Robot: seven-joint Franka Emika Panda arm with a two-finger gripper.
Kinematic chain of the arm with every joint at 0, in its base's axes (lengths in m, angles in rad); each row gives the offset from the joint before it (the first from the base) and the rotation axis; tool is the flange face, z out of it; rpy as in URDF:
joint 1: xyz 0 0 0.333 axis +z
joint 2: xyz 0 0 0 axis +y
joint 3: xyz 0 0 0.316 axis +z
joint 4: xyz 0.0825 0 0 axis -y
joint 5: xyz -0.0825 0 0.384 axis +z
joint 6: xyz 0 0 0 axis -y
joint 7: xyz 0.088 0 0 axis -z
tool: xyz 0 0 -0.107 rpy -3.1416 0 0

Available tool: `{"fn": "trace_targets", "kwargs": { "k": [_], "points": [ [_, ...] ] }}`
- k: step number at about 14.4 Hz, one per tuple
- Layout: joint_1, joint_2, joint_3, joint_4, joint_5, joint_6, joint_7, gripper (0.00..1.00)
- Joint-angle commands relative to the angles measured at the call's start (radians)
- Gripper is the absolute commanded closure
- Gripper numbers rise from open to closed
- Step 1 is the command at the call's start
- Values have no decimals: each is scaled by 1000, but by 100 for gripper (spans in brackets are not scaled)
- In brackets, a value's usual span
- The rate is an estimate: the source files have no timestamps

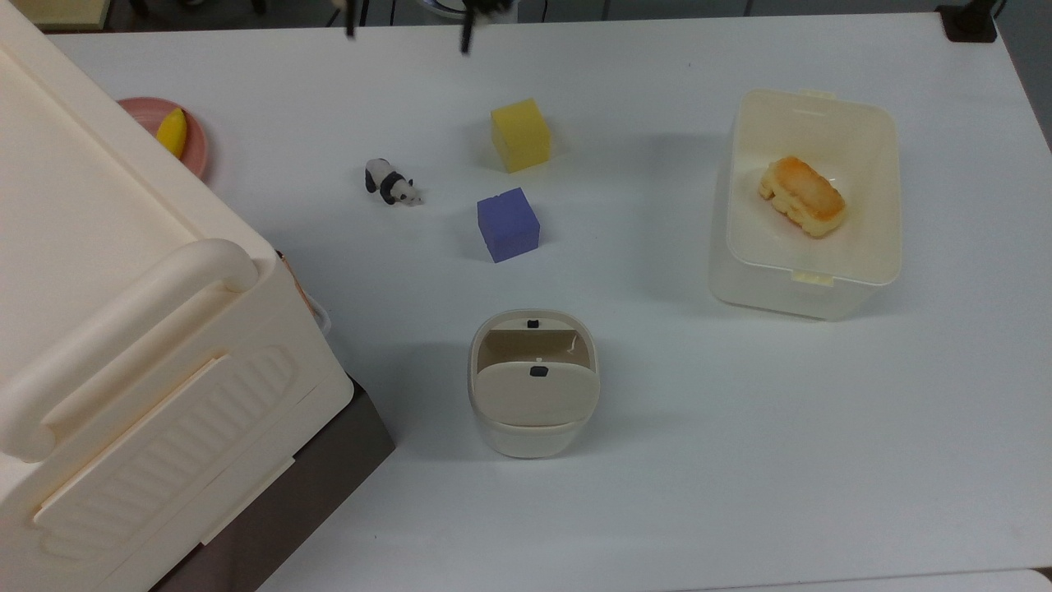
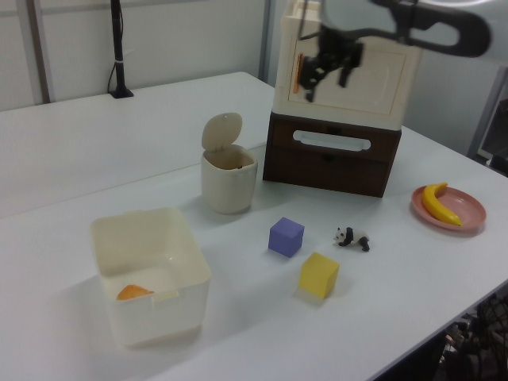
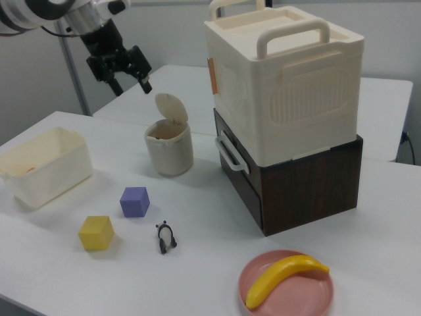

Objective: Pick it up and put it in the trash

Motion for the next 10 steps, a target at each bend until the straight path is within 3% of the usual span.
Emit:
{"fn": "trace_targets", "kwargs": {
  "k": [1, 10],
  "points": [
    [12, -122, -47, -156, 36, -44, 10, 0],
    [32, -111, -47, -174, 67, -44, 18, 0]
  ]
}}
